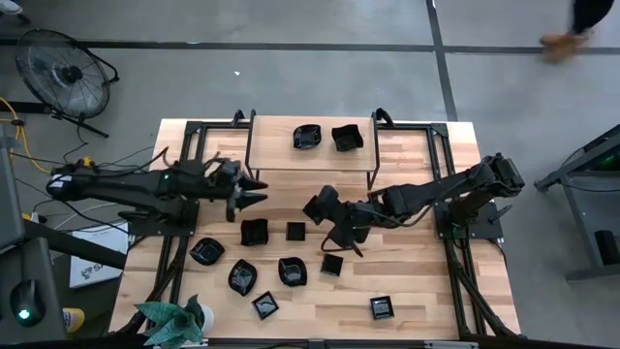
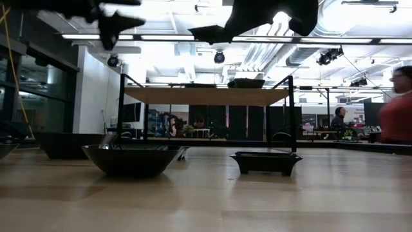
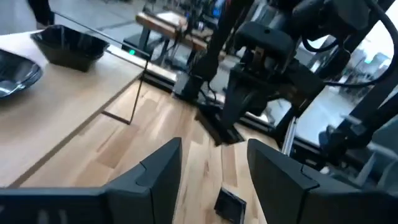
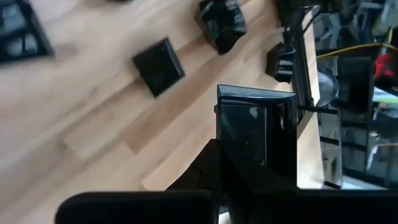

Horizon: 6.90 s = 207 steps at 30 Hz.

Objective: Pick & Place Mini shaped plates
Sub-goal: Put the square-shaped plate on the shelf, then stack the square-shaped plate on the square-shaped plate

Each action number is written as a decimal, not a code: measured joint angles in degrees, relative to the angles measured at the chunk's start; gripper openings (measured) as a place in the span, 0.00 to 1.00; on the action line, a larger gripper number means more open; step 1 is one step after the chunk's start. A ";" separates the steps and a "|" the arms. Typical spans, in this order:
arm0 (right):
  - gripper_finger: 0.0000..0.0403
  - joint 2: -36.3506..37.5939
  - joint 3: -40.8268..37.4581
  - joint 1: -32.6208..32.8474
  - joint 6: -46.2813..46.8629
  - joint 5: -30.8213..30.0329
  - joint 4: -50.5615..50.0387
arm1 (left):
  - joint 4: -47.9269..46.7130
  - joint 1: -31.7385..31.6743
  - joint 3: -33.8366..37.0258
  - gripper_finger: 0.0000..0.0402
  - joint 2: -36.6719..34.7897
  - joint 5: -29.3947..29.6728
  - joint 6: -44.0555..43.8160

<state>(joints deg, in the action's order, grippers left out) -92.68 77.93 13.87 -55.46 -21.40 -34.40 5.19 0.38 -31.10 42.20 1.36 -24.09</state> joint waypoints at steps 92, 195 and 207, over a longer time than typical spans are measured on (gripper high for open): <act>0.23 -0.60 0.02 0.66 -3.51 -11.74 -1.87 | -21.34 0.02 -33.98 0.00 40.34 4.79 -6.14; 0.56 10.93 0.00 3.43 73.44 -15.01 -17.76 | -45.27 -39.76 -34.00 0.15 35.47 -9.85 -33.22; 0.56 10.93 0.00 3.43 73.44 -14.08 -18.30 | -48.32 -39.76 -42.84 0.17 35.45 -8.01 -28.89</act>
<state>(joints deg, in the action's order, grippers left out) -81.76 77.93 17.30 17.98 -35.47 -52.70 -43.13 -39.38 -73.95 77.65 -6.66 -52.99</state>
